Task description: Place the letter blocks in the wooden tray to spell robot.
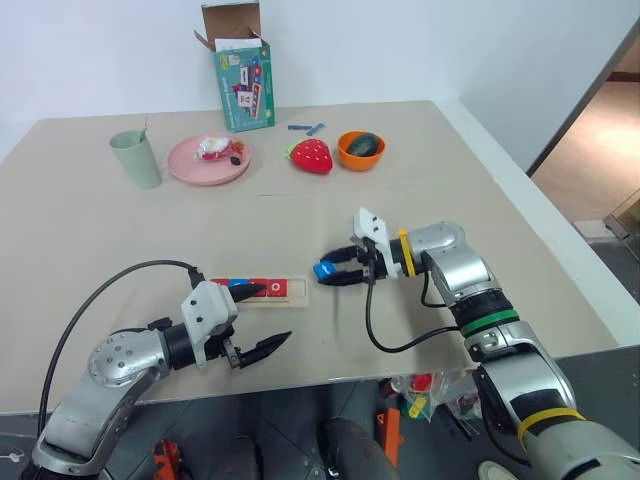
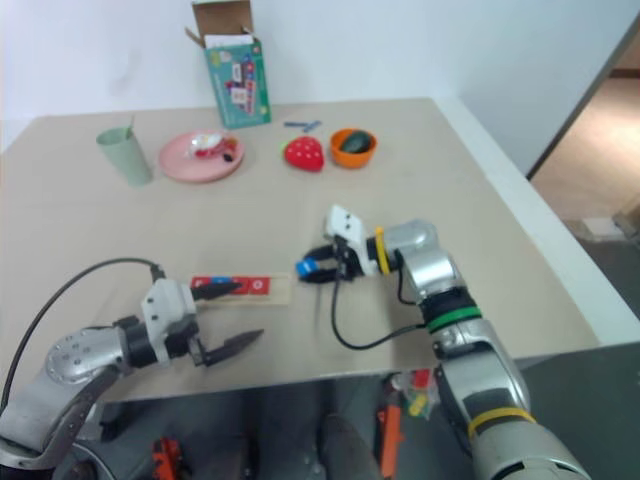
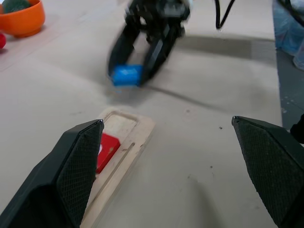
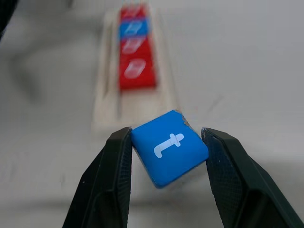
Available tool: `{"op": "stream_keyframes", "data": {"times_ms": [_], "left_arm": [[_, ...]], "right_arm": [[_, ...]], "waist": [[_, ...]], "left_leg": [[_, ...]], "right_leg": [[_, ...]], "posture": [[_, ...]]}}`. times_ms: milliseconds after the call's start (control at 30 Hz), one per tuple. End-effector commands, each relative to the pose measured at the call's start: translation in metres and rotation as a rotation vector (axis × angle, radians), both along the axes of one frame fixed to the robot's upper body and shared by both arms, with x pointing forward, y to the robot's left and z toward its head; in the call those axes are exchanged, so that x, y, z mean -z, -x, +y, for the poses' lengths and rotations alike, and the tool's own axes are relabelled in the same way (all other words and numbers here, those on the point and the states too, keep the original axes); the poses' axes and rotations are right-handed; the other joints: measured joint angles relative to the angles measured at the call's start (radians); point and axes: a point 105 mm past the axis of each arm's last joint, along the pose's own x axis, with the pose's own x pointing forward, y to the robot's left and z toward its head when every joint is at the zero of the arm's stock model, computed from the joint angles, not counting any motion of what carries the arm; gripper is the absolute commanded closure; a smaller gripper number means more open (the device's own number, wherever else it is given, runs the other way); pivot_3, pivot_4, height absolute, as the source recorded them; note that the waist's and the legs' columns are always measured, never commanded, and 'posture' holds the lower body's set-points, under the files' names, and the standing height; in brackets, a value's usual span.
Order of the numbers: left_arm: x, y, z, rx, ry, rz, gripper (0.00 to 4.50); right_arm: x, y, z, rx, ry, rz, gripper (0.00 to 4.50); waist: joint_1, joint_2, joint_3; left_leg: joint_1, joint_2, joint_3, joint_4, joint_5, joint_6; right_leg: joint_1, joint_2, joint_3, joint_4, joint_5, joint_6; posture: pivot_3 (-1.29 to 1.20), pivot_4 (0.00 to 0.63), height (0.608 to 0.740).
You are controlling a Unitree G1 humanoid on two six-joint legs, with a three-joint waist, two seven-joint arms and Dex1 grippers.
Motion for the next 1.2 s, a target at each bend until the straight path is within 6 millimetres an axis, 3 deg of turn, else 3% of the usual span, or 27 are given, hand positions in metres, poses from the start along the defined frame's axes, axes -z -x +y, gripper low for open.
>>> {"op": "stream_keyframes", "data": {"times_ms": [33,167,467,900,1200], "left_arm": [[-0.009,-0.002,0.006,-0.040,0.016,-0.050,0.00],[-0.008,-0.006,0.012,-0.082,0.016,-0.064,0.00],[-0.009,-0.009,0.012,-0.103,0.050,-0.069,0.00],[-0.011,-0.007,0.010,-0.086,0.088,-0.040,0.00],[-0.009,-0.005,0.011,-0.087,0.077,-0.040,0.00]], "right_arm": [[-0.020,0.007,0.004,0.091,-0.041,-0.046,2.80],[-0.016,0.018,0.006,0.281,-0.021,-0.085,2.80],[-0.002,0.033,0.028,0.396,-0.054,-0.072,2.80],[0.016,0.045,0.043,0.353,-0.036,-0.021,2.80],[0.022,0.042,0.045,0.371,-0.029,-0.020,2.80]], "waist": [[0.004,0.000,0.000],[0.007,0.000,0.000],[0.005,0.000,0.000],[0.005,0.000,0.000],[0.005,0.000,0.000]], "left_leg": [[0.000,0.000,0.000,0.000,0.000,0.000],[-0.002,-0.001,0.000,0.000,0.000,0.000],[-0.002,-0.002,0.001,0.000,0.000,-0.001],[-0.003,-0.002,0.001,0.000,0.000,-0.001],[-0.003,-0.002,0.000,0.000,0.000,-0.001]], "right_leg": [[0.000,0.000,0.000,0.000,0.000,0.000],[-0.001,-0.002,-0.001,0.000,-0.001,0.001],[-0.002,-0.002,0.000,0.000,-0.001,0.002],[-0.002,-0.002,-0.001,-0.001,-0.002,0.002],[-0.002,-0.002,-0.001,-0.001,-0.002,0.002]], "posture": [[0.00,0.150,0.740],[0.00,0.150,0.740],[0.00,0.150,0.740],[0.00,0.150,0.740],[0.00,0.150,0.740]]}}
